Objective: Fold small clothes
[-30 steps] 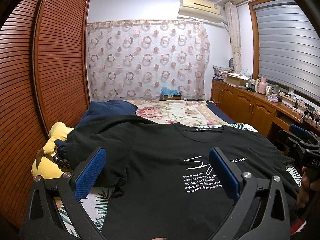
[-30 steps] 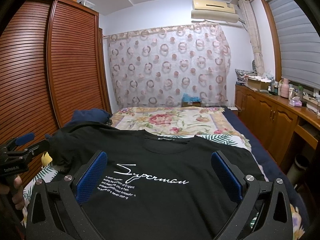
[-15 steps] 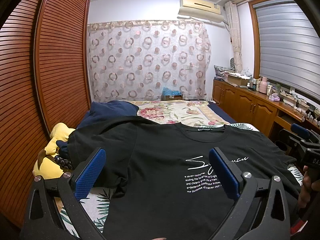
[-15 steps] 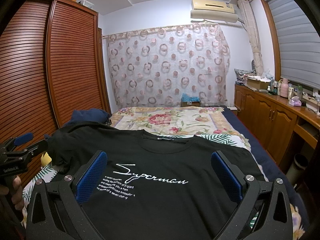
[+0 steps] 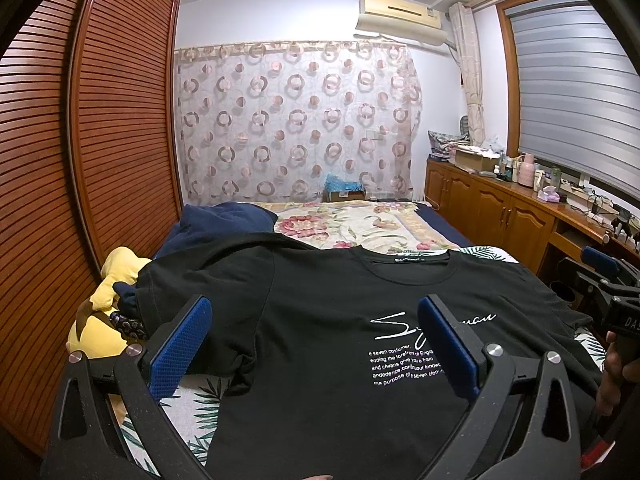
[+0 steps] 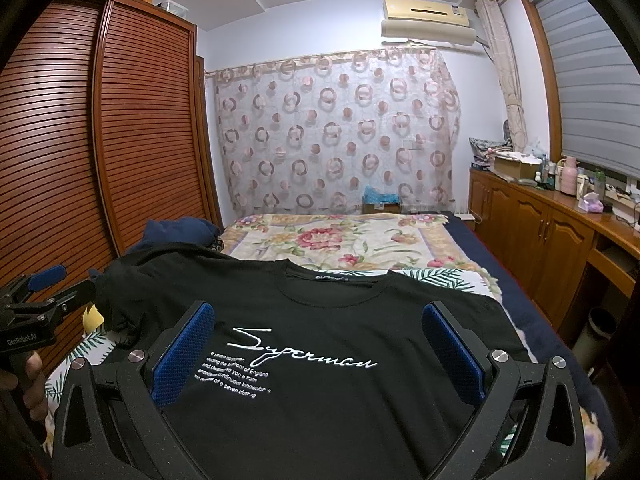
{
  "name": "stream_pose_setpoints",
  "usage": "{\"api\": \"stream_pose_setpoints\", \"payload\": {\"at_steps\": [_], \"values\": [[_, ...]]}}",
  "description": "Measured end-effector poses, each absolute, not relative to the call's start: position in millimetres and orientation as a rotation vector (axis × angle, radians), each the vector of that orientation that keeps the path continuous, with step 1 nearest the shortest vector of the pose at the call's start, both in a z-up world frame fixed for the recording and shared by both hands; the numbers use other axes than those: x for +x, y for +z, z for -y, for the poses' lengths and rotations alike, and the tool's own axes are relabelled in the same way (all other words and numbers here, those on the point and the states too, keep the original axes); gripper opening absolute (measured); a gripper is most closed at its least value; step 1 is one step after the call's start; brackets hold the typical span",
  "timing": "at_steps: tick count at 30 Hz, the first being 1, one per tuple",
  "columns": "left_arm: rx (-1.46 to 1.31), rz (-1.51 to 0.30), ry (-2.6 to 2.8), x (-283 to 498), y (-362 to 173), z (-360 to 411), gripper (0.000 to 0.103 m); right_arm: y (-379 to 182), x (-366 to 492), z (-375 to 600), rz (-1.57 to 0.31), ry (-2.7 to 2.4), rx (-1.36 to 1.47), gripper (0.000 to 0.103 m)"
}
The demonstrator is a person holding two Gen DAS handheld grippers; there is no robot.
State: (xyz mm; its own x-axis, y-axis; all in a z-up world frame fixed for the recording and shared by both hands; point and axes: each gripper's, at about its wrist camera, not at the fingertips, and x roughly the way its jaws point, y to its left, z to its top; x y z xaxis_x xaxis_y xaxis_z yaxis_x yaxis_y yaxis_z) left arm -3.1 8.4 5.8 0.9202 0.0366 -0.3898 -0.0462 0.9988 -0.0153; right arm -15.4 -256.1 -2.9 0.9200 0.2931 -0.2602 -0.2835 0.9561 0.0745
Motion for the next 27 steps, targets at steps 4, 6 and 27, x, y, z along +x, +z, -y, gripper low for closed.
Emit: {"api": "stream_pose_setpoints", "payload": {"at_steps": [4, 6, 27], "values": [[-0.024, -0.399, 0.043, -3.2, 5.7, -8.0, 0.103, -2.9, -15.5, 256.3, -0.273, 0.296, 0.035, 0.103], [-0.023, -0.399, 0.044, -3.3, 5.9, -8.2, 0.103, -3.0, -15.8, 256.6, -0.272, 0.297, 0.037, 0.103], [-0.025, -0.426, 0.047, 0.5, 0.4, -20.5, 0.103, -6.2, -10.2, 253.4, -0.291, 0.324, 0.033, 0.103]]}}
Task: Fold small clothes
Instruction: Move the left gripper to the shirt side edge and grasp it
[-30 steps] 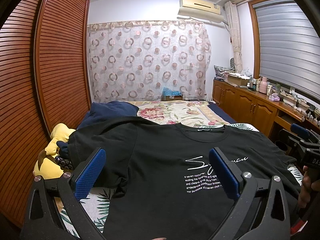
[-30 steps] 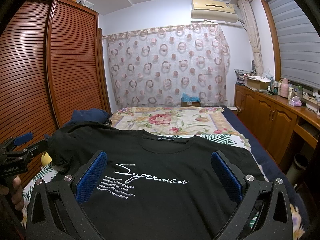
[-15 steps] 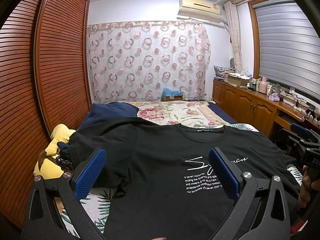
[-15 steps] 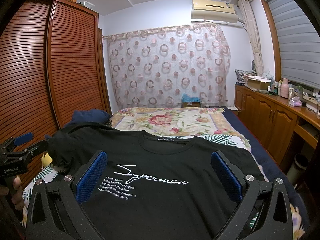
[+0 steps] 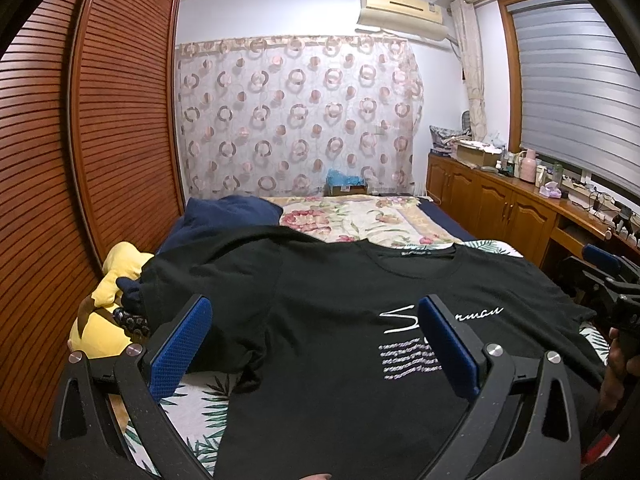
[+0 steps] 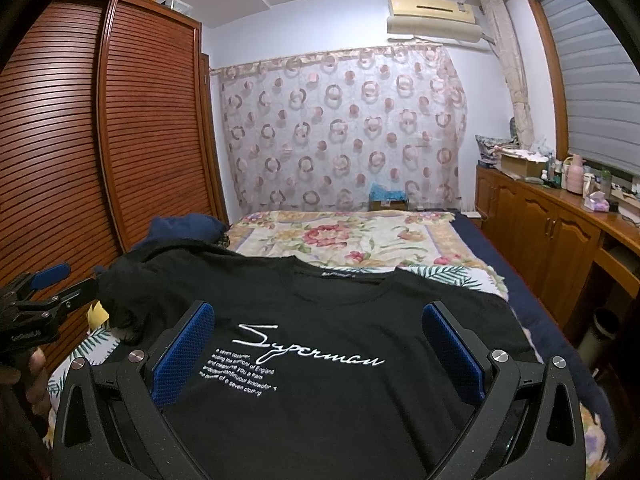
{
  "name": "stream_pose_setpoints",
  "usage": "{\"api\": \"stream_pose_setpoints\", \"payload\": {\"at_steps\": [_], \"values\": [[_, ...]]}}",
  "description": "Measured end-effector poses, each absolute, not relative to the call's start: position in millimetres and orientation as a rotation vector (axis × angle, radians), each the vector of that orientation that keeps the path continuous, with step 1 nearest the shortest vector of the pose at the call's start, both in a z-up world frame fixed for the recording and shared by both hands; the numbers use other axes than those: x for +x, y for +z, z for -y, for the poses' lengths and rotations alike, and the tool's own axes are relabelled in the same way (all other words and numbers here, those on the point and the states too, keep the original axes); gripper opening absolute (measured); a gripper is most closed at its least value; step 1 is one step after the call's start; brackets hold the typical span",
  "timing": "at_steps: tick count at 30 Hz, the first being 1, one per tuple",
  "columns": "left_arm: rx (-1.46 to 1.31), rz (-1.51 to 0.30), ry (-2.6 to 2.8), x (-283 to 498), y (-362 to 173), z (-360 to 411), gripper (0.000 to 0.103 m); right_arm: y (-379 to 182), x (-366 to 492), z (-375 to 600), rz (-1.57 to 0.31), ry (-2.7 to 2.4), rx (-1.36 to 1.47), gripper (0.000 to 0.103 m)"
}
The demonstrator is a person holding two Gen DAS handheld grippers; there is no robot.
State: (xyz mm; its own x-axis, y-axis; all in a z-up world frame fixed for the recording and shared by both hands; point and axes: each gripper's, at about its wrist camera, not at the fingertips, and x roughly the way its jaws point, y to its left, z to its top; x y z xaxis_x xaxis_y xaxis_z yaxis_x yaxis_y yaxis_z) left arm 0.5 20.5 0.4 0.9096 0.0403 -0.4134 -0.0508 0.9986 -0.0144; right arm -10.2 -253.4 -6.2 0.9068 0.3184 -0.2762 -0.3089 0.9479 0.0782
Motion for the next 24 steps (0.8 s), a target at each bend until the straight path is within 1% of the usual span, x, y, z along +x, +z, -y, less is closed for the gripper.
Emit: {"api": "stream_pose_setpoints", "payload": {"at_steps": [9, 17, 20, 21, 23, 24], "values": [[-0.027, -0.476, 0.075, 12.8, -13.8, -61.2, 0.103, -10.7, 2.1, 242.5, -0.324, 0.356, -0.002, 0.103], [-0.01, -0.496, 0.066, 19.9, -19.8, -70.5, 0.103, -3.6, 15.5, 238.6, -0.334, 0.388, -0.036, 0.103], [-0.006, -0.506, 0.074, 28.1, -23.3, -85.8, 0.103, -4.6, 21.6, 237.3, -0.34, 0.407, -0.048, 0.103], [-0.015, -0.511, 0.065, 30.9, -23.6, -90.4, 0.102, -5.3, 24.6, 236.7, -0.343, 0.413, -0.05, 0.103], [-0.029, -0.516, 0.056, 34.6, -24.4, -97.6, 0.096, -8.2, 30.1, 235.8, -0.352, 0.428, -0.054, 0.103], [-0.036, -0.524, 0.056, 38.0, -25.5, -105.1, 0.094, -8.9, 32.5, 235.2, -0.357, 0.434, -0.057, 0.103]]}}
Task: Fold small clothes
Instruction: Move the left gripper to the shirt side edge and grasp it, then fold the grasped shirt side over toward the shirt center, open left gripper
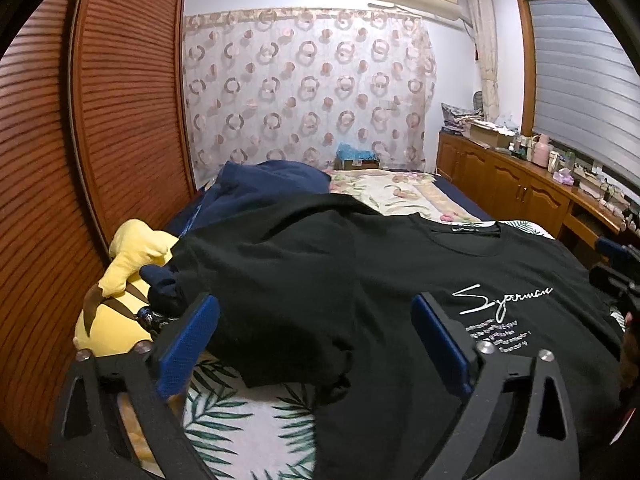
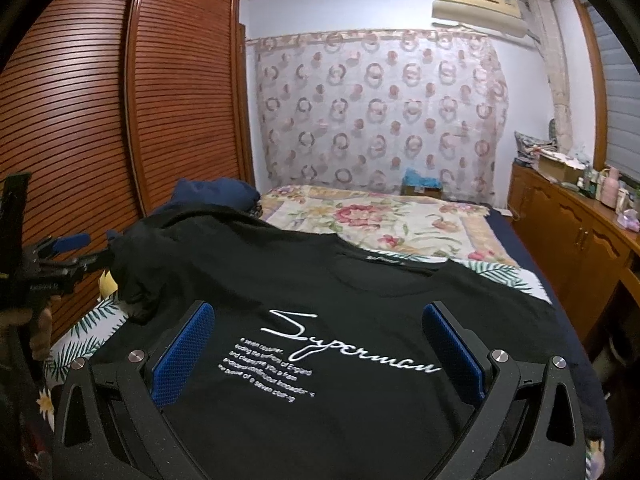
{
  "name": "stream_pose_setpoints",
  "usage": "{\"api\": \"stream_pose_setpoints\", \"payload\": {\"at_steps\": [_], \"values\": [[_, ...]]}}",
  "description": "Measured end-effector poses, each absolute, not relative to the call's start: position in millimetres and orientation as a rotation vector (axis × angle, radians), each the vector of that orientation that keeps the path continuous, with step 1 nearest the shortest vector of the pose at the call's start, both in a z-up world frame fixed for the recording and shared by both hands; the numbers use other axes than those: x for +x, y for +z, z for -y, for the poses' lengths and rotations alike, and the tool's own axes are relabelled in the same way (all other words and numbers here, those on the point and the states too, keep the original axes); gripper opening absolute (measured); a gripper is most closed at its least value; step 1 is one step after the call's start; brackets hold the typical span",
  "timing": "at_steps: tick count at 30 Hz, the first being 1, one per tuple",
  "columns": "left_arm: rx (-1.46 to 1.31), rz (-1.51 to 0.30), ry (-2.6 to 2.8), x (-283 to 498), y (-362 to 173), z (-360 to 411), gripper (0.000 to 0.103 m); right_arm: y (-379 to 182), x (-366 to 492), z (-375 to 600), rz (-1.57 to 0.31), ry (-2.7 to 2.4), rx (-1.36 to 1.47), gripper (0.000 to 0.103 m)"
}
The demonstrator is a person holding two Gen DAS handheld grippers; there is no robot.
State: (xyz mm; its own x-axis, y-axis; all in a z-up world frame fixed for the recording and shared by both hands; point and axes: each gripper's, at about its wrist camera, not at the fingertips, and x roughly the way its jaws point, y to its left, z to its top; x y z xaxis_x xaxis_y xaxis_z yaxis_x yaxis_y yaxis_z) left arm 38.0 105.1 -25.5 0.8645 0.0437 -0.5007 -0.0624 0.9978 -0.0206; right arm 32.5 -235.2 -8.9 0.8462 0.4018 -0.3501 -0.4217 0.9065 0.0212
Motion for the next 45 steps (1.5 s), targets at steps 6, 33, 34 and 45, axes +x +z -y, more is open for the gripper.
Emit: {"api": "stream_pose_setpoints", "payload": {"at_steps": [6, 33, 34, 45], "values": [[-0.047, -0.564, 0.068, 54.0, -31.8, -135.4, 0.073, -11.4, 44.1, 232.6, -0.391, 0.478, -0.092, 0.103], [-0.085, -0.668, 0.057, 84.3, -51.4, -187.9, 0.012, -19.1, 55.2, 228.4, -0.439, 0.527, -0.109, 0.103], [-0.083, -0.667, 0.057, 83.9, -49.9, -187.4, 0.01, -19.1, 54.9, 228.7, -0.44, 0.526, -0.107, 0.103], [-0.047, -0.528, -0.066, 71.3, 4.4, -134.7, 0.008, -17.1, 52.0, 238.0, -0.423, 0.511, -0.086, 0.103]]}}
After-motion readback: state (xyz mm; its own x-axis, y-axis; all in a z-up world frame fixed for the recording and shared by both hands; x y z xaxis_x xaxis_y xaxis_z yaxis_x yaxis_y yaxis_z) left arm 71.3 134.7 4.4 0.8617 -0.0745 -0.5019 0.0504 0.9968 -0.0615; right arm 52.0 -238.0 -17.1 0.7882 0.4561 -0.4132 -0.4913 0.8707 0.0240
